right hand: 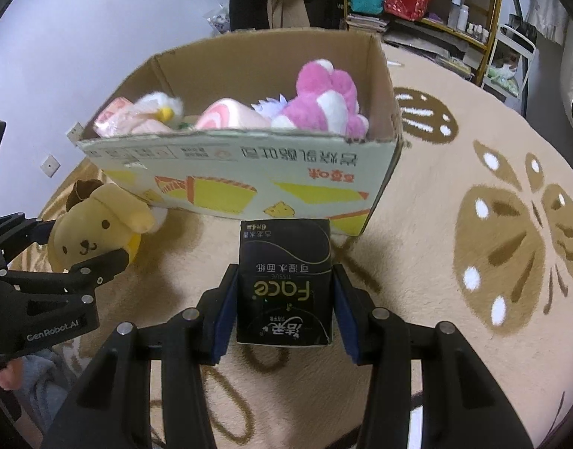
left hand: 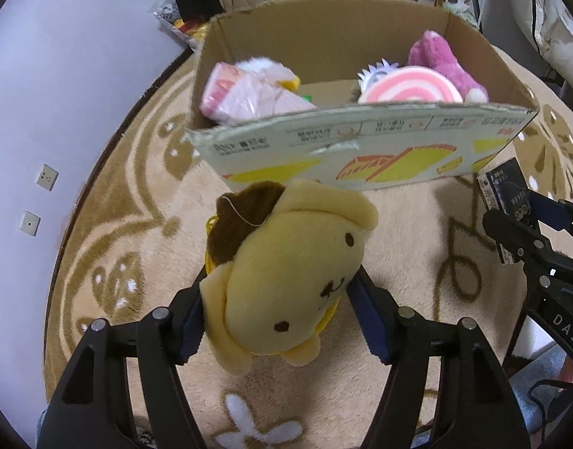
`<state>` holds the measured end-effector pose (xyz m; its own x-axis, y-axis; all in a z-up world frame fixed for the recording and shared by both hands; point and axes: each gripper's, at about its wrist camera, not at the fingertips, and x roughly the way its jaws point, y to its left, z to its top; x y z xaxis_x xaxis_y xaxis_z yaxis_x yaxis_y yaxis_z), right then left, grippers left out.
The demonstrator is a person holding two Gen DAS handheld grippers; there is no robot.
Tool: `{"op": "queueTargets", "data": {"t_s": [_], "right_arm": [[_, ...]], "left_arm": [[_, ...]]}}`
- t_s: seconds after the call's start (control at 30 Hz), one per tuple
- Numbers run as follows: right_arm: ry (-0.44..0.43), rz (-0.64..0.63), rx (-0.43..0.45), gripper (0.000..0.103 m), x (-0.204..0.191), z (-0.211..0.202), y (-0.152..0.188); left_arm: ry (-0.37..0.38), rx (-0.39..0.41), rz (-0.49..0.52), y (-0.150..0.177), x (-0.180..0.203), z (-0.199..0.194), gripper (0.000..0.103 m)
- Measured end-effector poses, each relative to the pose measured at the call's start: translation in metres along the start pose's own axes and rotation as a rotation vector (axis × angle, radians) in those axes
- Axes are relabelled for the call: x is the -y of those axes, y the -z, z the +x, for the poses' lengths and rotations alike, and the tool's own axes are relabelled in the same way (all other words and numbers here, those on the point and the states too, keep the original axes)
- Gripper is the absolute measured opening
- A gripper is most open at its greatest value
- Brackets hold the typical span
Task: Organize soft objects
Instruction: 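Lift the dog plush and Face box and carry them over the box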
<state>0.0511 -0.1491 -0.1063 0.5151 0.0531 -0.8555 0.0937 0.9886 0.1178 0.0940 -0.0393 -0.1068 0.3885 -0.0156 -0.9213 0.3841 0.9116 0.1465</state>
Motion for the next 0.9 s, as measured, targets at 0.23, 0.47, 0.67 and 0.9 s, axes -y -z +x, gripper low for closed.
{"op": "queueTargets", "data": {"t_s": [0.23, 0.47, 0.67, 0.9], "right_arm": [[-0.012, -0.008, 0.040, 0.050, -0.009, -0.015, -0.002], [-0.027, -0.021, 0.105, 0.050, -0.010, -0.029, -0.013], [-0.031, -0.036, 0.153, 0.050, -0.010, -0.038, -0.020], [-0.036, -0.037, 0.203, 0.050, -0.011, -0.047, -0.029]], "left_arm": [[-0.007, 0.060, -0.004, -0.006, -0.003, -0.026, 0.068], [-0.021, 0.146, -0.023, -0.011, -0.009, -0.057, 0.068], [-0.046, 0.251, -0.057, -0.015, -0.025, -0.079, 0.068], [-0.037, 0.362, -0.093, -0.022, -0.035, -0.101, 0.069]]}}
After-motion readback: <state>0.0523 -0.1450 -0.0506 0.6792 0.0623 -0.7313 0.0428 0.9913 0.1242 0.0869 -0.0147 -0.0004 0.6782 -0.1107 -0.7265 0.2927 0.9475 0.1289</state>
